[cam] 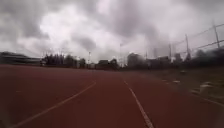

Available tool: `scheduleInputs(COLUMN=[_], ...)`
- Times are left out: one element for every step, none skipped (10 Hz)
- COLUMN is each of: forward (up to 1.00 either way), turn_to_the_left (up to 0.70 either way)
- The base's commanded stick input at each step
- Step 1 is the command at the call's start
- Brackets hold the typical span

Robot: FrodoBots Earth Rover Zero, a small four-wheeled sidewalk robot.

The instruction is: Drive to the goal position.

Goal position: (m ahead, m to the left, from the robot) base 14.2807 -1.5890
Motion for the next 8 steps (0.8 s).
scheduleInputs(forward=[0.13, 0.65, 1.0, 1.0, 1.0, 1.0, 1.0, 1.0], turn_to_the_left=[0.0, 0.0, 0.0, 0.0, 0.0, 0.0, 0.0, 0.0])
